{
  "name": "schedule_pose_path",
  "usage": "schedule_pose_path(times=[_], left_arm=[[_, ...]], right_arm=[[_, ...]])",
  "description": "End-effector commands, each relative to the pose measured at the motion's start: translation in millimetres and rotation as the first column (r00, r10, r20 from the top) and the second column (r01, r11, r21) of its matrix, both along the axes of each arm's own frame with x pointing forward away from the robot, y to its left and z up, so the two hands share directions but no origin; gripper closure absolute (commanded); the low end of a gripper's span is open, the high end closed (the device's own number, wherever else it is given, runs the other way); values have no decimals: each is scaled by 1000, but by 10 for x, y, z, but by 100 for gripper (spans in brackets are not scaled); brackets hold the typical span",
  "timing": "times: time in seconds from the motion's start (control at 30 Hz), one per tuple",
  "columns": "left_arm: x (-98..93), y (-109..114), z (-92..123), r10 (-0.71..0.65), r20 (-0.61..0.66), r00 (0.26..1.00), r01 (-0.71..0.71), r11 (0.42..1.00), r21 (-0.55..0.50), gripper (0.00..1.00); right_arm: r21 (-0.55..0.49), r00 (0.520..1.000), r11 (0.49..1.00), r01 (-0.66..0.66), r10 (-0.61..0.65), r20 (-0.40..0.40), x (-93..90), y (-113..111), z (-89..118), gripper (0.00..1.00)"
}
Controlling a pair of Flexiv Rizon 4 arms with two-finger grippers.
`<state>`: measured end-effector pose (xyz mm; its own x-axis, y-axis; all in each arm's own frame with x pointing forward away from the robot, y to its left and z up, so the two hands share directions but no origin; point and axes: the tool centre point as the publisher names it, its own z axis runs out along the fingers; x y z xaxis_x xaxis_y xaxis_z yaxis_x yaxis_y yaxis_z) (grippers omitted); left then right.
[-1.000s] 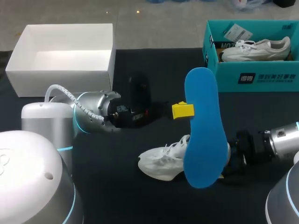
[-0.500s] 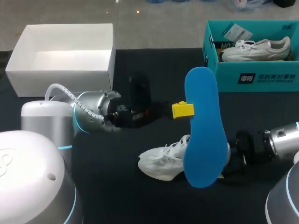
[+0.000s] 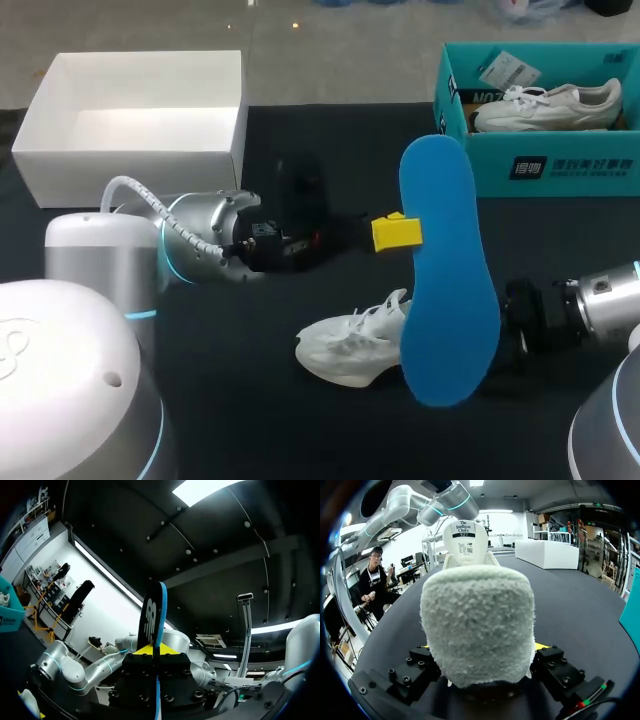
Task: Take the shoe out of the shoebox, open the shoe tongue, remove and reinsert the insole, then place the shoe into the shoebox
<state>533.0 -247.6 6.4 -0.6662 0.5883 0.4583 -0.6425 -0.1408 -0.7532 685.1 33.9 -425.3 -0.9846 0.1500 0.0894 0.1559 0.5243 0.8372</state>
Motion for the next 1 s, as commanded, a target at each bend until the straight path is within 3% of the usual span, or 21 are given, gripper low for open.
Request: schedule_pose_path(times=[0.03, 0.37, 0.8, 0.97, 1.0], left_arm=[[-81, 16, 85, -9, -20, 1000, 10, 1000, 18, 100], [-181, 161, 103, 32, -32, 999, -30, 997, 71, 100], [-181, 161, 103, 32, -32, 999, -30, 997, 71, 100], [-181, 161, 103, 32, -32, 999, -30, 997, 71, 100], [-181, 161, 103, 32, -32, 999, -30, 997, 71, 100]], right_arm=[[-3, 1000, 1000, 2, -2, 2, -14, 5, 3, 100], [-3, 1000, 1000, 2, -2, 2, -14, 5, 3, 100], [-3, 1000, 1000, 2, -2, 2, -14, 5, 3, 100], [-59, 1000, 998, -5, 5, -6, 63, -89, 77, 100], [-66, 1000, 998, -11, 10, -9, 77, -108, 108, 88]])
